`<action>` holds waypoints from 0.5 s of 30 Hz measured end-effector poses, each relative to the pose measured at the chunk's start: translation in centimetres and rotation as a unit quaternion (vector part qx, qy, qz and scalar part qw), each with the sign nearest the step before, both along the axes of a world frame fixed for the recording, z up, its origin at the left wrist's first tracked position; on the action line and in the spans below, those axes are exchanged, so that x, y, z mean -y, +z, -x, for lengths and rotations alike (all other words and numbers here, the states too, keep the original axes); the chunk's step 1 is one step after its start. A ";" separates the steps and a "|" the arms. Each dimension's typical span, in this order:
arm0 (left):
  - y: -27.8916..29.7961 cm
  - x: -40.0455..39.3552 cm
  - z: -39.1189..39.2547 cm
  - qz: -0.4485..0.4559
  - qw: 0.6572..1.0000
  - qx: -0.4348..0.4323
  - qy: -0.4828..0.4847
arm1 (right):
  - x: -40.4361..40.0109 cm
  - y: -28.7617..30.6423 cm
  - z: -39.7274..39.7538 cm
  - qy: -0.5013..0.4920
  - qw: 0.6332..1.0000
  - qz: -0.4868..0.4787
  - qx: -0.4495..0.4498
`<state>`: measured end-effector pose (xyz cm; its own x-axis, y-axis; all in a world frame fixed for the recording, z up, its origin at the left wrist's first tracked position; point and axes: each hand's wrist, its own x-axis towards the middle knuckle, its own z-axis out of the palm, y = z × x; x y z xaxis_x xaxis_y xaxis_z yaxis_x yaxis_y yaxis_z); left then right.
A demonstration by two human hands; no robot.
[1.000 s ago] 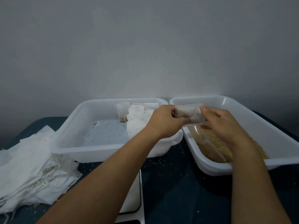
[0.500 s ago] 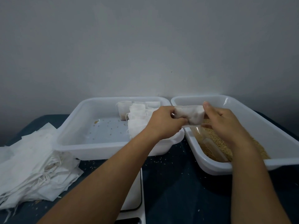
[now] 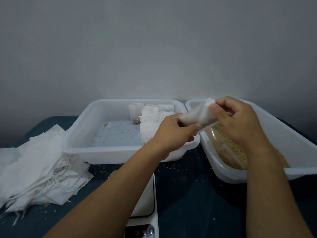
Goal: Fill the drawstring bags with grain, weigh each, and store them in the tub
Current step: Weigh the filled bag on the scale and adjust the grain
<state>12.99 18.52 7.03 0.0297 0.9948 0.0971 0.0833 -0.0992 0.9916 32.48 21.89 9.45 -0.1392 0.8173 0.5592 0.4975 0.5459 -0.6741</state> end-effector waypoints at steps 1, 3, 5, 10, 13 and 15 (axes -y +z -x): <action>-0.2 0.6 0.5 -0.005 1.000 -0.009 -0.005 | 0.3 0.3 0.5 0.008 1.000 -0.015 0.006; -0.6 1.8 1.7 -0.032 0.998 -0.052 -0.005 | 1.4 1.1 1.6 0.031 0.998 -0.045 0.027; -0.9 3.1 3.1 -0.066 0.995 -0.076 0.001 | 2.5 1.8 2.9 0.066 0.992 -0.075 0.074; -1.1 6.1 6.0 -0.117 0.988 -0.094 0.033 | 4.7 2.4 6.5 0.153 0.962 -0.096 0.204; -2.3 7.7 7.8 -0.101 0.991 -0.053 0.063 | 5.8 1.5 8.0 0.179 0.966 -0.079 0.166; -3.2 8.8 9.1 -0.085 0.993 0.009 0.083 | 6.4 0.5 8.4 0.183 0.979 0.005 0.092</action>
<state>3.88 9.74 3.79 -0.1364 0.9552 0.2627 0.0941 -0.2515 0.9633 24.11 15.49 9.90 -0.5216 0.6996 0.4884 0.3838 0.7036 -0.5980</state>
